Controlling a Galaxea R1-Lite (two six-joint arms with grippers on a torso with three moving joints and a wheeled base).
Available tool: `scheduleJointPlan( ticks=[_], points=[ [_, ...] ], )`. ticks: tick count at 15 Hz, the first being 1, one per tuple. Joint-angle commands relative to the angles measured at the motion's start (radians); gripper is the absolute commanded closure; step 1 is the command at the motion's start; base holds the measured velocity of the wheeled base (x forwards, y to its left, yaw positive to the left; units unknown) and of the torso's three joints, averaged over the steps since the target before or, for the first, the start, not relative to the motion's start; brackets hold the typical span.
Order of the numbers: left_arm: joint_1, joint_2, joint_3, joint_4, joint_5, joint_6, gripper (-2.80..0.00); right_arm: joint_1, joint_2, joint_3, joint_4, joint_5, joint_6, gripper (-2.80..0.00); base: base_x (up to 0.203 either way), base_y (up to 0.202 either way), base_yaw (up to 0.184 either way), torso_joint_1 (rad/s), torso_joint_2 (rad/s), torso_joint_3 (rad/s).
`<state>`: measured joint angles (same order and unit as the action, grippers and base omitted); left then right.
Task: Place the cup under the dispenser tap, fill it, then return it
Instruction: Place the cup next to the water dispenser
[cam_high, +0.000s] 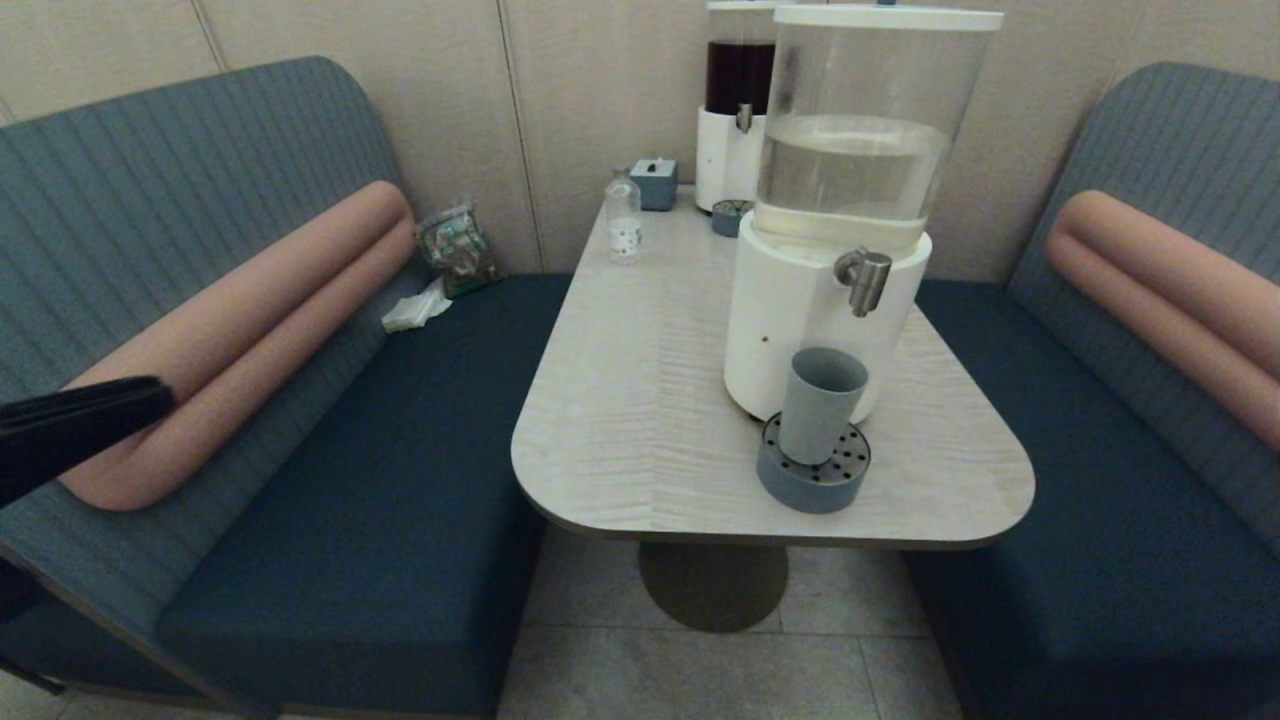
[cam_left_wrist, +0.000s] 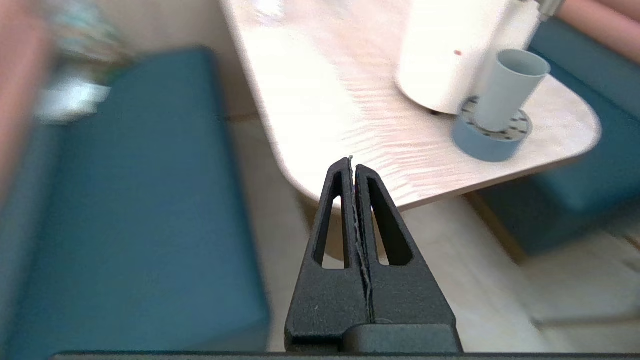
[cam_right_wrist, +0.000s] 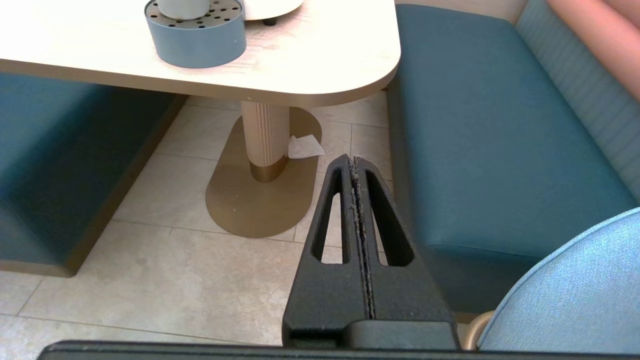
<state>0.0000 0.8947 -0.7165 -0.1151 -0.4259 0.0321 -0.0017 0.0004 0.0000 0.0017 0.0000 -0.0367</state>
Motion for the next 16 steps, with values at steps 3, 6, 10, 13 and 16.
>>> scheduleJointPlan(
  ticks=[3,6,10,13,16],
  points=[
    [-0.049,0.407,-0.008,-0.176,-0.101,0.009,0.00,0.000,0.003,0.000,0.000,0.000,0.000,0.00,0.000,0.000,0.000,0.000,0.00,0.000],
    [-0.083,0.603,0.076,-0.455,-0.127,0.026,0.00,0.000,0.003,0.000,0.000,0.000,0.000,0.00,0.000,0.000,0.000,0.000,0.00,0.000],
    [-0.179,0.795,0.155,-0.776,-0.090,0.055,0.00,0.000,0.003,0.000,0.000,0.000,0.000,0.00,0.000,0.000,0.000,0.000,0.00,0.000],
    [-0.291,0.902,0.169,-0.983,0.054,0.059,0.00,0.000,0.003,0.000,0.000,0.000,0.000,0.00,0.000,0.000,0.000,0.000,0.00,0.000],
    [-0.381,0.991,0.179,-1.155,0.174,0.045,0.00,0.000,0.003,0.000,0.000,0.000,0.000,0.00,0.000,0.000,0.000,0.000,0.00,0.000]
  ],
)
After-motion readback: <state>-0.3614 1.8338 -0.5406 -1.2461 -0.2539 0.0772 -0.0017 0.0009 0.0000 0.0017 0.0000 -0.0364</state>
